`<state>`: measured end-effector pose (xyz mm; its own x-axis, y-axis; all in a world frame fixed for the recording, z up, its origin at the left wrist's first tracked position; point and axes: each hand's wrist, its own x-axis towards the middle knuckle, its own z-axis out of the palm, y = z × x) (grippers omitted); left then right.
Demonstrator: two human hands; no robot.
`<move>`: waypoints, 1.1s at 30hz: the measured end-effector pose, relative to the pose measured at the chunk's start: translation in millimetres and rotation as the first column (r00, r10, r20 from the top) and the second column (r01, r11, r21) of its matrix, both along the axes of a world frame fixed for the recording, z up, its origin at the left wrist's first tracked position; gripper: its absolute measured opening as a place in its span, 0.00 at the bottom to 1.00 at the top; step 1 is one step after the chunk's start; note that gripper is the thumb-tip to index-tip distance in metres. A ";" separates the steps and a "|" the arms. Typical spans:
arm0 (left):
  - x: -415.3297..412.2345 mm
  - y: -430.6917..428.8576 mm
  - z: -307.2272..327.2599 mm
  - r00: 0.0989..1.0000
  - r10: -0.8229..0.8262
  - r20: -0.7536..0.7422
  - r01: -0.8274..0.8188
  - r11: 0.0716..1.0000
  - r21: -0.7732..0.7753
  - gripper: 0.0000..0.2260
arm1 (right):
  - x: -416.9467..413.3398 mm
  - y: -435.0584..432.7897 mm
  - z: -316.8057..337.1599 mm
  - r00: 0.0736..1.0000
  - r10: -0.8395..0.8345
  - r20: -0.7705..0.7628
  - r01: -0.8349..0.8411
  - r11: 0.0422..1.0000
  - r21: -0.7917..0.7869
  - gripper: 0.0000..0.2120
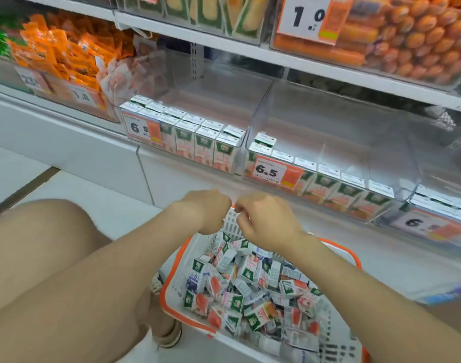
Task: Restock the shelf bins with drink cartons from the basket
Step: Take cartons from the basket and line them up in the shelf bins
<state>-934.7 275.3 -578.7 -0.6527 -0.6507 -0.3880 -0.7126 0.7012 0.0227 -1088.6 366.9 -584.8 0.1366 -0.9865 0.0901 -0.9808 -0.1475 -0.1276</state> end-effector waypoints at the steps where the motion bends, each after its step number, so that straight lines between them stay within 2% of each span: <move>1: -3.1 1.5 -17.3 0.998 -0.022 0.057 0.019 0.999 0.049 0.11 | -4.0 5.4 -14.4 1.000 -0.027 -0.008 0.027 0.993 0.114 0.11; 4: -7.1 4.9 -63.3 0.984 -0.076 0.162 0.050 0.986 0.157 0.11 | -19.9 17.4 -52.7 0.996 -0.081 -0.041 0.089 0.952 0.293 0.10; 7: -3.9 10.5 -98.1 0.971 -0.097 0.220 0.047 0.974 0.220 0.14 | -30.5 26.9 -90.0 0.989 -0.145 0.008 0.128 0.902 0.413 0.10; 10: -0.7 18.8 -124.3 0.962 -0.089 0.259 0.018 0.964 0.265 0.13 | -29.8 33.9 -126.0 0.988 -0.151 0.035 0.115 0.866 0.486 0.13; 12: 1.9 23.7 -138.7 0.959 -0.074 0.274 -0.006 0.959 0.282 0.16 | -24.5 36.5 -151.0 0.987 -0.145 0.067 0.088 0.842 0.532 0.12; 17: 11.7 29.4 -172.0 0.951 -0.111 0.290 0.050 0.976 0.210 0.27 | 1.7 36.8 -200.9 0.981 -0.092 0.170 -0.023 0.819 0.574 0.09; 20: 14.6 25.8 -185.2 0.942 -0.150 0.302 0.105 0.982 0.158 0.27 | 17.3 35.0 -216.3 0.953 -0.092 0.289 -0.087 0.831 0.550 0.13; 23: 14.1 25.1 -192.2 0.939 -0.179 0.293 0.144 0.980 0.138 0.24 | 29.3 32.4 -231.6 0.941 -0.096 0.324 -0.108 0.824 0.556 0.15; 25: 13.1 25.5 -195.1 0.944 -0.183 0.275 0.146 0.978 0.150 0.22 | 34.0 31.7 -243.2 0.925 -0.157 0.345 -0.070 0.823 0.563 0.14; 29: 14.9 22.6 -201.1 0.960 -0.188 0.209 0.152 0.973 0.175 0.25 | 43.4 30.7 -240.5 0.879 -0.306 0.366 0.059 0.831 0.554 0.11; 33: 18.5 19.9 -198.0 0.976 -0.167 0.141 0.132 0.964 0.230 0.23 | 33.1 25.8 -230.5 0.776 -0.512 0.369 0.166 0.730 0.663 0.18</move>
<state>-916.1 295.3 -776.7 -0.6552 -0.4382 -0.6154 -0.6066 0.7907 0.0828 -1055.4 392.7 -815.2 -0.1121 -0.8306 -0.5454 -0.7077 0.4521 -0.5430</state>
